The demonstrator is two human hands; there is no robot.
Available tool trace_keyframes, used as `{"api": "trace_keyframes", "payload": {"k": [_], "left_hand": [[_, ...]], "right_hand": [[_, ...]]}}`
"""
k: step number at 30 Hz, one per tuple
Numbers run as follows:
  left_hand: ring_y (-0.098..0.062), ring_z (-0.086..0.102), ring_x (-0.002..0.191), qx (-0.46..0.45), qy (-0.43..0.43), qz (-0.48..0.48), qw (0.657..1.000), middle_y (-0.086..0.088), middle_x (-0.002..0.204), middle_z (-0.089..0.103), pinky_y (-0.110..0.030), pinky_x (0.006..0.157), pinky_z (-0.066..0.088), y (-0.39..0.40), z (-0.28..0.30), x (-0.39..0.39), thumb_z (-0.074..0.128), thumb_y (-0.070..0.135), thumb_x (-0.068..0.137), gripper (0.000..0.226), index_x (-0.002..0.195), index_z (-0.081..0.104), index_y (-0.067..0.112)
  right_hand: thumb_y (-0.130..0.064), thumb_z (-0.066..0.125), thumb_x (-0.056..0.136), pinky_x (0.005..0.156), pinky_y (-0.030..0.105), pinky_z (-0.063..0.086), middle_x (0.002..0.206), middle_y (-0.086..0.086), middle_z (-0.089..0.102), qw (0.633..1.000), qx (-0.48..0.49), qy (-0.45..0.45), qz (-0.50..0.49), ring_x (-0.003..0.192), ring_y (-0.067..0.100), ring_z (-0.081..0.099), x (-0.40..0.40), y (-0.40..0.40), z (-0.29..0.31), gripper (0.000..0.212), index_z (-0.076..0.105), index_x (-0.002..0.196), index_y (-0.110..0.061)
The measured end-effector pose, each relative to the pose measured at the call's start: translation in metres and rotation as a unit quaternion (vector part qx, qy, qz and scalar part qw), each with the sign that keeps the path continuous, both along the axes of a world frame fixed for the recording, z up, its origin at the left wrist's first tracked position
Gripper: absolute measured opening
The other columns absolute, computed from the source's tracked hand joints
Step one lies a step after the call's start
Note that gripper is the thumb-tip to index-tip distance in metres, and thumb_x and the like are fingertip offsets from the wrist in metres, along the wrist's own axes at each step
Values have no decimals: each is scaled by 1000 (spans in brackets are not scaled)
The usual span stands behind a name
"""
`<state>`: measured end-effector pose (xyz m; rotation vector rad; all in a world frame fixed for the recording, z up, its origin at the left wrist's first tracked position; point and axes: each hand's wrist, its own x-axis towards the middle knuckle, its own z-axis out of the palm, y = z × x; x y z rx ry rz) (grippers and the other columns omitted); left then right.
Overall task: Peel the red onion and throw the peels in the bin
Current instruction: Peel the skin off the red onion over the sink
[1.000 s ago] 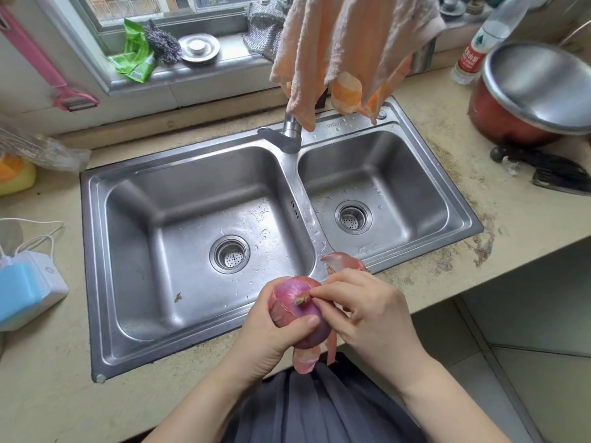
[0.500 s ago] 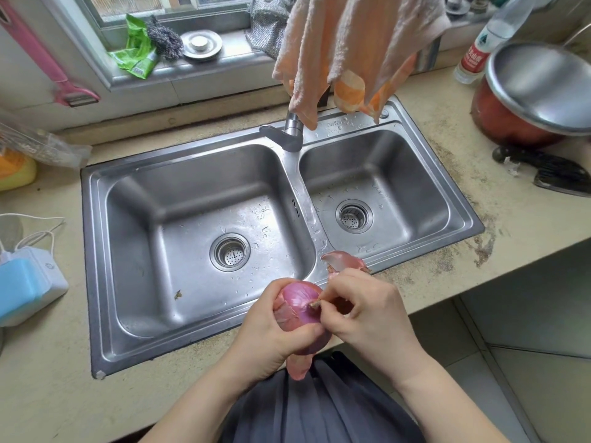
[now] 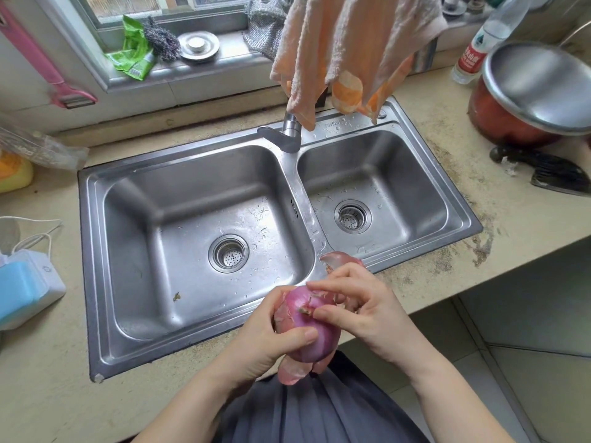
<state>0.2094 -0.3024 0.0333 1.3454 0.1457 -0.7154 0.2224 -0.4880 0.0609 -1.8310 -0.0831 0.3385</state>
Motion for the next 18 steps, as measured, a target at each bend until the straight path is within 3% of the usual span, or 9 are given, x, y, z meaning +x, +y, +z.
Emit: {"api": "trace_keyframes", "payload": {"k": [4, 8, 13, 18], "left_hand": [[-8, 67, 93, 7, -15, 28, 999, 5, 98, 73, -19, 78, 52, -10, -2, 0, 81, 31, 49, 62, 106, 61, 22], [-14, 65, 86, 23, -30, 51, 998, 3, 92, 72, -32, 84, 55, -16, -7, -2, 87, 35, 48, 60, 102, 62, 30], [-12, 67, 87, 19, -62, 27, 998, 3, 98, 72, -21, 79, 53, -17, -6, -7, 85, 33, 53, 63, 110, 60, 24], [-14, 69, 97, -27, -46, 54, 997, 6, 109, 72, -20, 81, 53, -9, -3, -9, 83, 30, 52, 71, 119, 60, 35]], "right_hand": [[-14, 78, 74, 67, 17, 45, 76, -2, 63, 994, -9, -67, -83, 71, 8, 61, -1, 12, -2, 2, 79, 76, -13], [-12, 76, 78, 70, 24, 46, 67, -3, 63, 977, -84, -113, -157, 74, 6, 61, -1, 10, -8, 12, 75, 67, -15], [-14, 75, 79, 59, 27, 43, 61, 5, 60, 959, -163, -111, -205, 62, 15, 58, 3, -6, -28, 19, 71, 60, -16], [-15, 72, 81, 67, 39, 49, 64, 11, 65, 933, -228, -44, -273, 65, 25, 59, 3, -38, -55, 20, 72, 62, -9]]}}
